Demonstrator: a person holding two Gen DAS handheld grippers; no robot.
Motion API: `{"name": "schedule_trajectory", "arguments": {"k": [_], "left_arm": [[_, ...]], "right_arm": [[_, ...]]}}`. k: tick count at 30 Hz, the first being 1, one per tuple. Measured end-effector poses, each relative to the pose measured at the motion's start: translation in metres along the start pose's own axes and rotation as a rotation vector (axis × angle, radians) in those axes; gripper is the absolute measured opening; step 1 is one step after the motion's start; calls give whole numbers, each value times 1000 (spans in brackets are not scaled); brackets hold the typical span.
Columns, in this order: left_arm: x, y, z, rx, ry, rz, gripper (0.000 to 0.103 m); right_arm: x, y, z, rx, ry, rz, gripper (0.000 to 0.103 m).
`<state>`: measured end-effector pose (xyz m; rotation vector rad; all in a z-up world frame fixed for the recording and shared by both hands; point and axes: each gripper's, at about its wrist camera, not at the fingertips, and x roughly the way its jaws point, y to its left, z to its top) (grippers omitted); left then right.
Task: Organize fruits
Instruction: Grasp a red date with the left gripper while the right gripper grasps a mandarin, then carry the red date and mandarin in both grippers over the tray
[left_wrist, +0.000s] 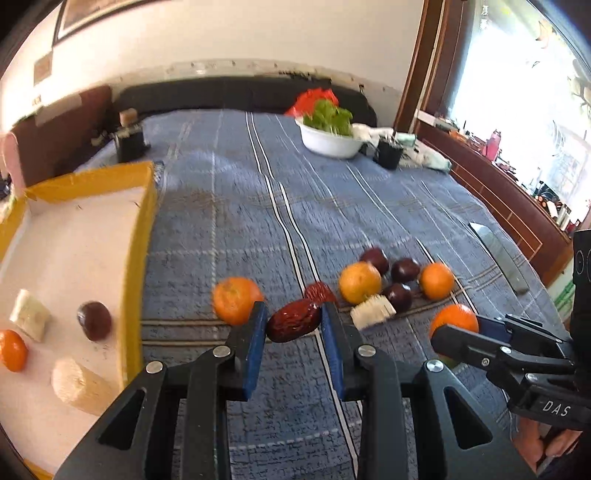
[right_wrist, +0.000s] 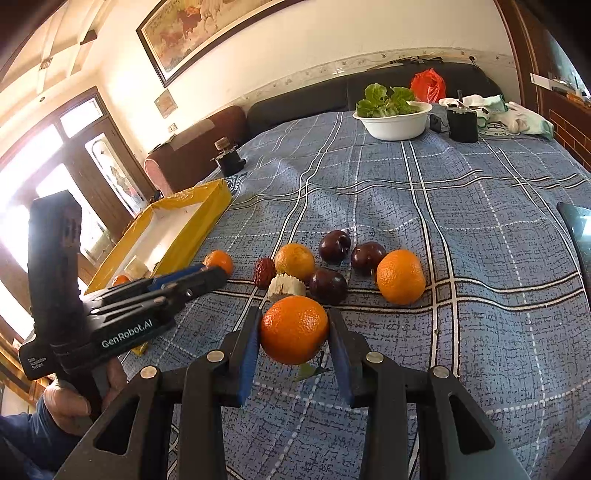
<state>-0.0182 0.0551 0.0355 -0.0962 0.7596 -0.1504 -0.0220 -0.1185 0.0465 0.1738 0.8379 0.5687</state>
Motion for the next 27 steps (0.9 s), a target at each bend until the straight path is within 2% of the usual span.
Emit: {"name": "schedule_trajectory", "arguments": {"k": [3,13,19,27], "left_arm": [[-5,-4,1,27,-35,19,29],[-10,-12,1,72,-70,47,29],[-15,-12,1,66,-86,38,29],[-36,3,2,4,-100,-5,29]], "right_arm": [[0,1,1,-5,-7,1,39],[-4,5,-1,-20,-28,5,39],[-6,6,0,-25,-37,6,39],[-6,3,1,-9,-42,1,39]]}}
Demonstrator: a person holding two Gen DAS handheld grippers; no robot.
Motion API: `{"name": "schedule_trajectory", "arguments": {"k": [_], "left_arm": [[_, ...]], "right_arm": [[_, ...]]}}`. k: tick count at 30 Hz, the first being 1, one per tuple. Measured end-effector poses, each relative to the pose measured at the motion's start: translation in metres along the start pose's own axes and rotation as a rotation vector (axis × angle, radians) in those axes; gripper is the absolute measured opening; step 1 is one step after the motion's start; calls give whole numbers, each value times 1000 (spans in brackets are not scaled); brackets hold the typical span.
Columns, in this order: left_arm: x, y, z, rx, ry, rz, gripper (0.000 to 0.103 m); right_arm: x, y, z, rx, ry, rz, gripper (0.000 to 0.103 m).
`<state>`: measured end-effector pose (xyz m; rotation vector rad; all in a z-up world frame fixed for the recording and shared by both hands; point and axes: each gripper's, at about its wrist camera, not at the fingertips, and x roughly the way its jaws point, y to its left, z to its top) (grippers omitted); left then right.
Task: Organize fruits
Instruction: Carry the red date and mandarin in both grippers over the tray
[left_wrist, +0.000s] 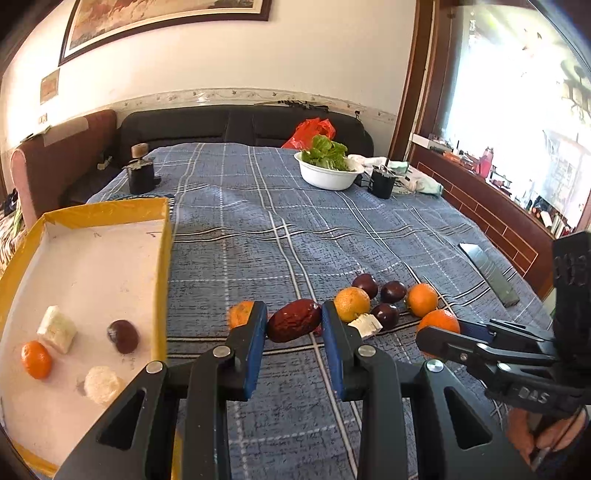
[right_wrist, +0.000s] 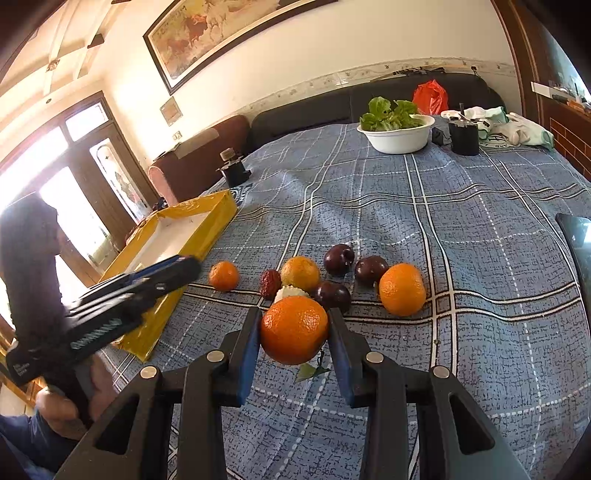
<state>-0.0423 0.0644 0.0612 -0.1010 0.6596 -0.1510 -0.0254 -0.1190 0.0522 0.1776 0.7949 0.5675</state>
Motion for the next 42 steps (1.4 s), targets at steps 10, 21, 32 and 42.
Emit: {"name": "schedule_trajectory", "arguments": {"k": [10,21,32,42], "left_arm": [[-49,70,0,-113,-49,62,29],[-73,188,-10,-311,-24,218,29],[-52,238,-25,-400,80,227,29],[-42,234,-26,-367,89,221,29]], "right_arm": [[-2,37,5,-37,28,31,39],[38,151,11,-248,125,189,40],[109,224,0,-371,223,228,40],[149,245,-9,-416,271,207,40]]}}
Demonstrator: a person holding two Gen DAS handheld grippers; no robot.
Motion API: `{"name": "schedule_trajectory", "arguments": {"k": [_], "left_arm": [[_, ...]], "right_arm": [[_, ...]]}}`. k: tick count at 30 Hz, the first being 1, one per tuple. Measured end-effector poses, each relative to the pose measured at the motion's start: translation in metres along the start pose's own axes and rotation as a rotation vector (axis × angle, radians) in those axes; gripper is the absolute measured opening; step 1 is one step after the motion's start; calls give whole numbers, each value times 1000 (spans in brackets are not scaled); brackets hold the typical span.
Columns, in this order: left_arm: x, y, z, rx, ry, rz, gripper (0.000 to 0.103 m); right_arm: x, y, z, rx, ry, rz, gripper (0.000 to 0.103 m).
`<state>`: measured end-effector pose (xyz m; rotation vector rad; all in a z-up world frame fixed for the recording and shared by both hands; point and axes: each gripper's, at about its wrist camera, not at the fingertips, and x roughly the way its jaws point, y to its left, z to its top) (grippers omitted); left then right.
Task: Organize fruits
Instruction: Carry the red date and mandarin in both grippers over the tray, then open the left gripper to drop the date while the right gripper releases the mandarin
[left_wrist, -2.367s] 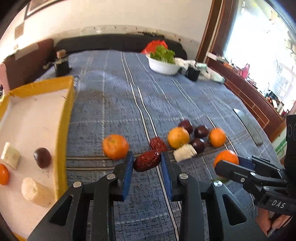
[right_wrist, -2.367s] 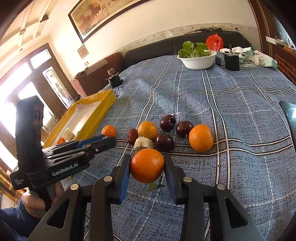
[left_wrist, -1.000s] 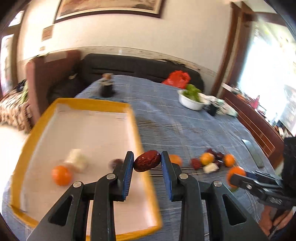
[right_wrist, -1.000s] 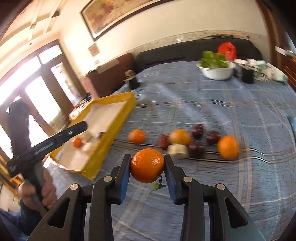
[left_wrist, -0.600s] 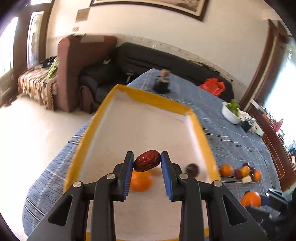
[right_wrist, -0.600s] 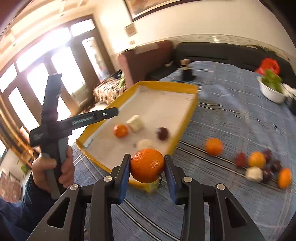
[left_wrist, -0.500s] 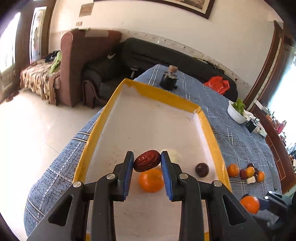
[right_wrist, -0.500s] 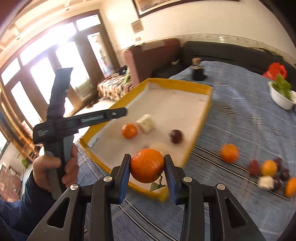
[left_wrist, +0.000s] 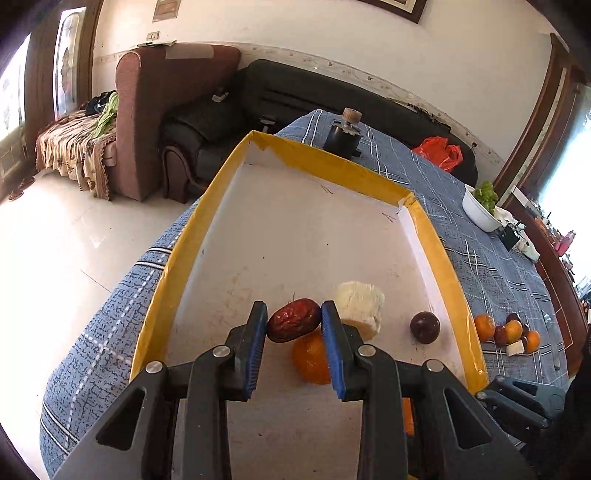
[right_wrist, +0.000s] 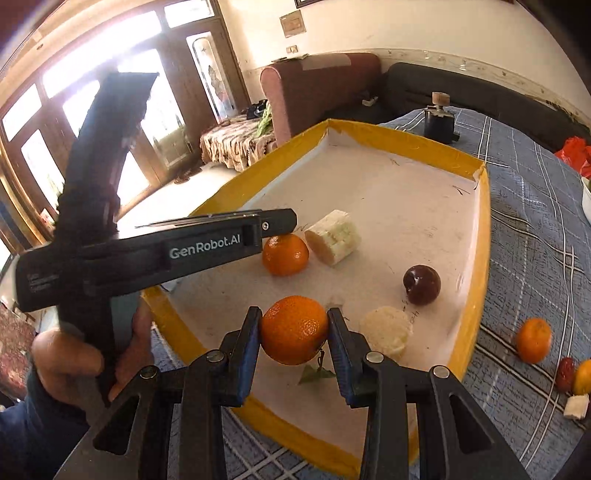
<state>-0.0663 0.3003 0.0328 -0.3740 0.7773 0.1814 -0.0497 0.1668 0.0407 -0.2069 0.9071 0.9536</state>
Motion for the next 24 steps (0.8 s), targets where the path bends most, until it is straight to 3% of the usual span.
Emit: {"name": "schedule_trajectory", "arguments": {"k": [17,21,24], "left_arm": [[-2,-1,-1,-1,-20,-17,29],[-6,0,0,-2,-35,-28,37],[-8,0,0,-2,-44,-31,41]], "right_arm": [[12,-1,-1,-11,17,-15,41],[8,-2,0,-11,2,-18,41],[5,-1,0,-16,-8,-21,51]]}}
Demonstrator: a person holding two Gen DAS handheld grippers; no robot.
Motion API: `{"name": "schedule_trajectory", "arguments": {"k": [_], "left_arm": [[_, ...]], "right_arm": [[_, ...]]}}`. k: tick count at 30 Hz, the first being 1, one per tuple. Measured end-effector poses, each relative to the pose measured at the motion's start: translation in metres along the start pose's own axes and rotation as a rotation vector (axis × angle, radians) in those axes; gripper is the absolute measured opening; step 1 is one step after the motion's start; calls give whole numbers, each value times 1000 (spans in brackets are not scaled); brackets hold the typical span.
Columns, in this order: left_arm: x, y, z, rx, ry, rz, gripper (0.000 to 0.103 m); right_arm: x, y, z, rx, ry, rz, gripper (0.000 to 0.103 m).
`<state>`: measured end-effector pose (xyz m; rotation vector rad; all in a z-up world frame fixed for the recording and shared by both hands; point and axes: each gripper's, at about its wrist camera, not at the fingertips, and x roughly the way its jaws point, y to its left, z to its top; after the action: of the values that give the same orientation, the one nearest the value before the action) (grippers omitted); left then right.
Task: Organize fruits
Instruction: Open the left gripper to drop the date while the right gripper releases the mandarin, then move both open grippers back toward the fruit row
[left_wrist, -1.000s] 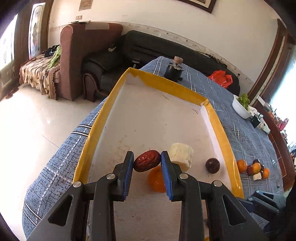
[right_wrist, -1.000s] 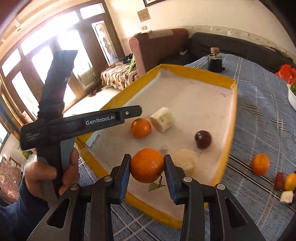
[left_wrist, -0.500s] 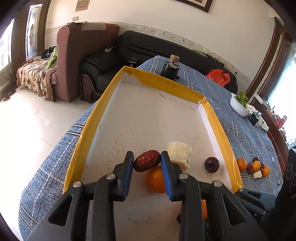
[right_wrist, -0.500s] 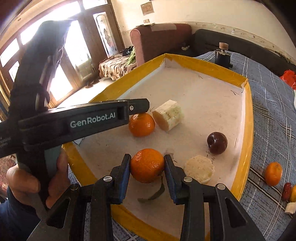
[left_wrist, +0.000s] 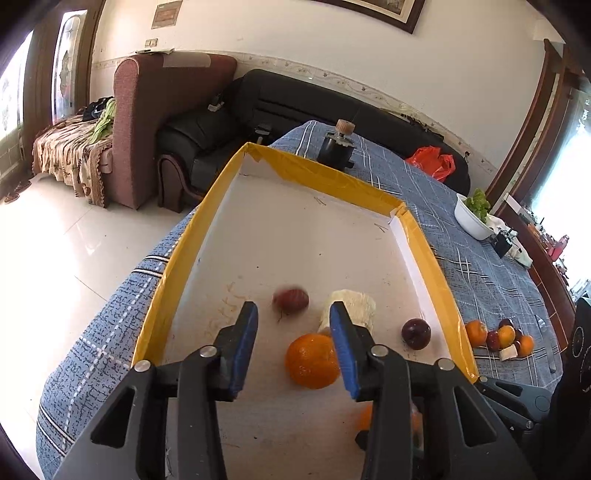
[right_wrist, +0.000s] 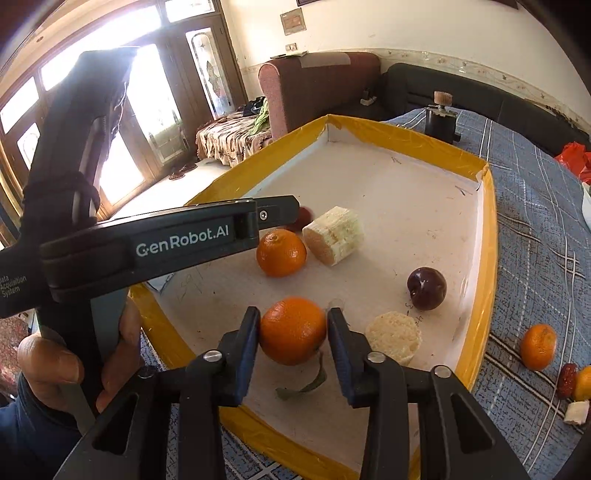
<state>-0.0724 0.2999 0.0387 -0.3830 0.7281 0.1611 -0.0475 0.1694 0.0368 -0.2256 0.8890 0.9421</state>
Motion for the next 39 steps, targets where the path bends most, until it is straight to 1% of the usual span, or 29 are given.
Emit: {"name": "schedule_trajectory", "arguments": {"k": [7,16,19,24,30,34,39], "left_arm": [[-9,1,1,-21,-12,-15,45],[-22,-17,3,14,-25,-28,46],[-26,-27,3,34,-28,-39,46],[-29,-52,2,80,-23,-57,46],[-25,-87,1,141,10,-87,46],[-17,-119,-2,186,53,-123,46],[6,-165,-8,248,144,-162,46]], "right_arm": [[-17,0,1,6,-56,2,52],[-53,-18,-5,64,-109,25,52],[-68,-30,-9,87,-125,13,52],[-98,-63,-17,156,-173,-8,52],[-135,-117,-31,254,-236,-84,52],[-156,-152,-43,341,-264,-118,52],[-187,-198,-67,450,-320,-205,51]]}}
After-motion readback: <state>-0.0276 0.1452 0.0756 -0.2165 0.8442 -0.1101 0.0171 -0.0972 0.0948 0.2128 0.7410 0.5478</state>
